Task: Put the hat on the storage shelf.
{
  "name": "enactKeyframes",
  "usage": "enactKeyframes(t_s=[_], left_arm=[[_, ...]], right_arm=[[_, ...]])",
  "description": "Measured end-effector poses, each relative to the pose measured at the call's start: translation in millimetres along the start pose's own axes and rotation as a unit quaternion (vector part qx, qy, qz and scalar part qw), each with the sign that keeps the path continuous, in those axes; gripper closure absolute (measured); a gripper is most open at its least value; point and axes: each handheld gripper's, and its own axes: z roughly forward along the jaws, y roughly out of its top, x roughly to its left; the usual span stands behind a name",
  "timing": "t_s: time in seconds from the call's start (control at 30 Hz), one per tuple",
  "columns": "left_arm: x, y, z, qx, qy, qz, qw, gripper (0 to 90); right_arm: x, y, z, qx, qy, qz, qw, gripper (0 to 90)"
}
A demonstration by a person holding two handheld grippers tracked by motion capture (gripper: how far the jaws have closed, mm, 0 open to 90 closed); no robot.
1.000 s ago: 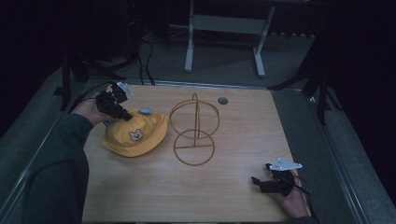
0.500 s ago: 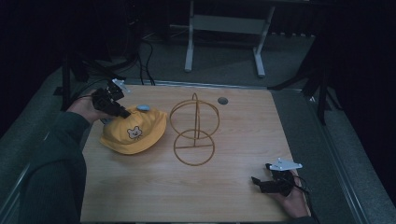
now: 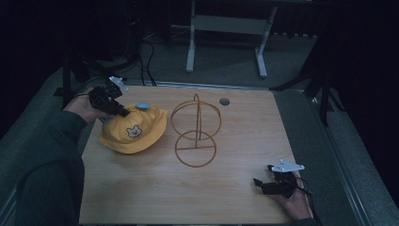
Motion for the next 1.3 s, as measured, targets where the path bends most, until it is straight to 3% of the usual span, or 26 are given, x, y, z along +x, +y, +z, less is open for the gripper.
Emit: enactKeyframes(t_s=[1.3], left_arm=[[0.5,4.7,-23.8,-0.023,0.015,0.002,0.9996,83.5]], right_arm=[[0.0,0.0,0.1,-0.001,0.000,0.000,1.0000,13.8]])
